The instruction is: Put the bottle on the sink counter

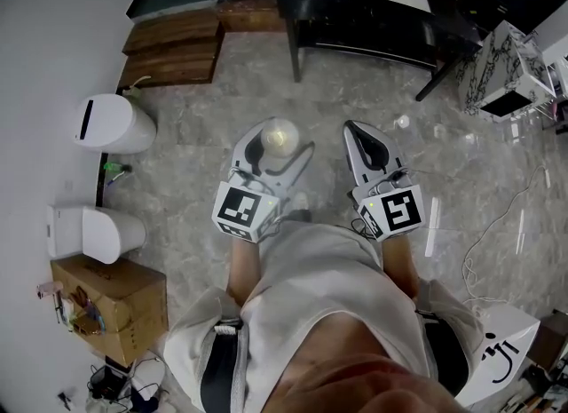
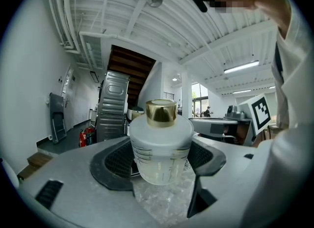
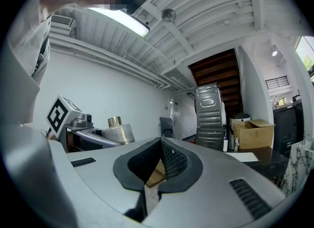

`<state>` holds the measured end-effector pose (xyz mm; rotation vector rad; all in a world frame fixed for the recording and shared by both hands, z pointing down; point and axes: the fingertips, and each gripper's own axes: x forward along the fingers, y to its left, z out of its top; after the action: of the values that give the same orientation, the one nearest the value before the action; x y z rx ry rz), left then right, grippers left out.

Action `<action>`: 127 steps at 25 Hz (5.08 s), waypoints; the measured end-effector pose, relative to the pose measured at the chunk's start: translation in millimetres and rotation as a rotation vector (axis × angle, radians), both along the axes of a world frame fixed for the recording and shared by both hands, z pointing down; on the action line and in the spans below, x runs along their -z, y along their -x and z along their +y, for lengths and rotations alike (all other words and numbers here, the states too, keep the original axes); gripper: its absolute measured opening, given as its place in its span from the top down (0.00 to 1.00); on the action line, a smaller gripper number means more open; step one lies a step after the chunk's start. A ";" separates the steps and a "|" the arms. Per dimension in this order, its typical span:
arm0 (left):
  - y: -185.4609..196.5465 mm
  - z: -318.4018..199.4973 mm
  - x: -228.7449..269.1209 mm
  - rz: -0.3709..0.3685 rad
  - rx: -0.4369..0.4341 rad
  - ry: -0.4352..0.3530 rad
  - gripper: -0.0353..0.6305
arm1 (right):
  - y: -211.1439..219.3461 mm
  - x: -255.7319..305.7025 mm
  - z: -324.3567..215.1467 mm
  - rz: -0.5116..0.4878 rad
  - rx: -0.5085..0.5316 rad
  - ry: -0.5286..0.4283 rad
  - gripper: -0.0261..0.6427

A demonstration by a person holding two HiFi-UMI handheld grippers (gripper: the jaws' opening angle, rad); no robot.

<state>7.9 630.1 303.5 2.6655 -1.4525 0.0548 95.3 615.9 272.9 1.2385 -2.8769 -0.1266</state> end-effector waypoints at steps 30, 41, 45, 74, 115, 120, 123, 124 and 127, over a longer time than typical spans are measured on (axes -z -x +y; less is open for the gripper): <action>52.6 -112.0 -16.3 0.003 -0.053 0.051 0.46 | 56.0 -14.0 -103.3 0.022 -0.054 0.049 0.96; 42.6 -168.6 -11.1 -0.018 0.002 0.035 0.46 | 45.7 -17.8 -166.8 -0.008 0.003 0.049 0.97; 38.4 -192.7 -6.6 -0.025 0.021 0.030 0.46 | 42.1 -15.4 -193.5 -0.019 0.025 0.044 0.97; 4.9 -294.2 -7.5 -0.057 0.122 0.060 0.46 | 4.8 -10.0 -306.4 -0.053 0.117 0.063 0.97; 96.9 -489.0 -6.7 0.001 -0.031 0.023 0.46 | 97.6 -11.3 -477.5 0.018 -0.034 0.055 0.96; 98.7 -504.6 -14.4 -0.009 -0.040 0.033 0.46 | 99.6 -17.7 -489.6 0.032 -0.056 0.069 0.96; 99.1 -511.9 -18.8 -0.005 -0.048 0.048 0.46 | 99.7 -19.6 -497.3 0.036 -0.064 0.078 0.96; 98.4 -515.0 -20.2 -0.005 -0.050 0.054 0.46 | 98.8 -20.3 -500.1 0.035 -0.067 0.081 0.96; 92.6 -524.4 -22.2 -0.006 -0.056 0.063 0.46 | 92.6 -24.2 -508.9 0.033 -0.076 0.094 0.96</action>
<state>-84.7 105.7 325.7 2.6577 -1.3552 0.1115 2.7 107.0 297.1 1.3138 -2.7687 -0.0103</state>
